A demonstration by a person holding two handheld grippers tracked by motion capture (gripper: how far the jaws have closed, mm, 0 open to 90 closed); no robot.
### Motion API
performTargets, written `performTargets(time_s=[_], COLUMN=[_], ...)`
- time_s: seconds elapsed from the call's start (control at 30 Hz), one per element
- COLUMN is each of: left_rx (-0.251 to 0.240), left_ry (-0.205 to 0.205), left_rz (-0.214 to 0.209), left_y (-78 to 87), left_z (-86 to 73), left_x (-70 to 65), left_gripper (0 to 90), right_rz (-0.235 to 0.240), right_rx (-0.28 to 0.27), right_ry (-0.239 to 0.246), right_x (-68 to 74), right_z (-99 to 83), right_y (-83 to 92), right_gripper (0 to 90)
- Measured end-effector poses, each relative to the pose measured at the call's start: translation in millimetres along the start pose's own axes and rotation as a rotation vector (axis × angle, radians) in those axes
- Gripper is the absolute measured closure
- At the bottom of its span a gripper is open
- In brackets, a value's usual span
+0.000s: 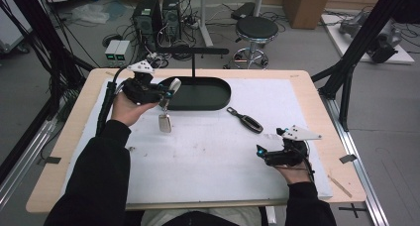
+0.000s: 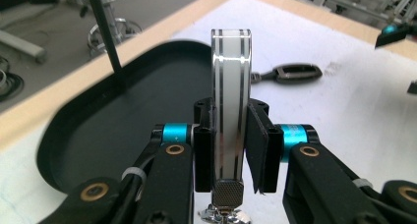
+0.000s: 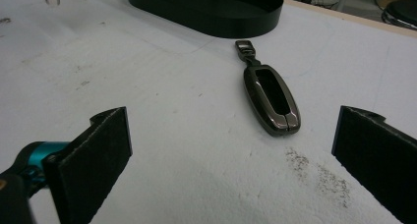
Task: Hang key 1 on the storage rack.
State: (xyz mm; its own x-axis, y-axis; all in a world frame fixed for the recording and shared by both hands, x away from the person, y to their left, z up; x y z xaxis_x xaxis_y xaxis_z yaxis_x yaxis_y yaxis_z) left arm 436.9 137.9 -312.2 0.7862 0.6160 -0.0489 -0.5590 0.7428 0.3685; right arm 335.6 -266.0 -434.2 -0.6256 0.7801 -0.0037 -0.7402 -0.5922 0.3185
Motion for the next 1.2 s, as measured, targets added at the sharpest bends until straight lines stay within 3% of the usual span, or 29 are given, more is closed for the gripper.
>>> performTargets(time_s=[0.13, 0.27, 0.37, 0.47, 0.53, 0.87, 1.07, 1.2], left_rx=[-0.010, -0.043, -0.097, -0.118, -0.136, -0.151, -0.169, -0.181], left_ry=[-0.011, -0.020, -0.048, -0.044, -0.063, -0.077, -0.104, -0.094], left_rz=[0.024, 0.081, 0.120, 0.127, 0.144, 0.177, 0.175, 0.175], left_y=[1.9, 5.0, 6.2, 6.5, 4.7, -14.5, -26.2, -35.2], left_z=[5.5, 13.9, 19.3, 24.0, 31.2, 58.9, 74.6, 79.2], left_x=[5.0, 14.9, 19.9, 22.3, 23.3, 30.4, 32.2, 39.0], left_gripper=[74.9, 74.8, 74.9, 74.9, 74.8, 74.9, 74.8, 74.9], right_rz=[0.002, -0.005, -0.004, -0.007, -0.008, -0.005, -0.005, -0.002], right_rx=[0.009, -0.004, -0.005, -0.007, -0.004, -0.006, -0.008, -0.006], right_ry=[0.002, -0.011, -0.008, -0.006, -0.005, -0.003, 0.003, -0.001], right_x=[0.5, -0.8, -1.1, -1.0, -1.6, 0.2, -0.7, -3.2], right_z=[-0.9, -0.1, -0.2, 0.0, -0.6, -0.5, -1.2, -2.5], right_y=[-0.5, 1.4, 2.2, 2.5, 2.6, 4.8, 6.0, 5.4], right_gripper=[0.8, 0.8, 0.8, 0.8, 0.8, 0.8, 0.8, 0.8])
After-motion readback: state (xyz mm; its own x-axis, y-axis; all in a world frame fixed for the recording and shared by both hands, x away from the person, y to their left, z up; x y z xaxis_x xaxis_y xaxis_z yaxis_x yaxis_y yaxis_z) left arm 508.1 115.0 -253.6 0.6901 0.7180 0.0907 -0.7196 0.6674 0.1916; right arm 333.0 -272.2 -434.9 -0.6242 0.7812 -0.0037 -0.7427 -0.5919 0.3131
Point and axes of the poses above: each handheld gripper's, and its own axes: y roughly backward along the jaws, z roughly out of its top, x roughly to its left, the point moved 4 cm from there along -y, roughly forward along the jaws, and after that the axes turned 9 degrees about -x, right-handed, at the moved point
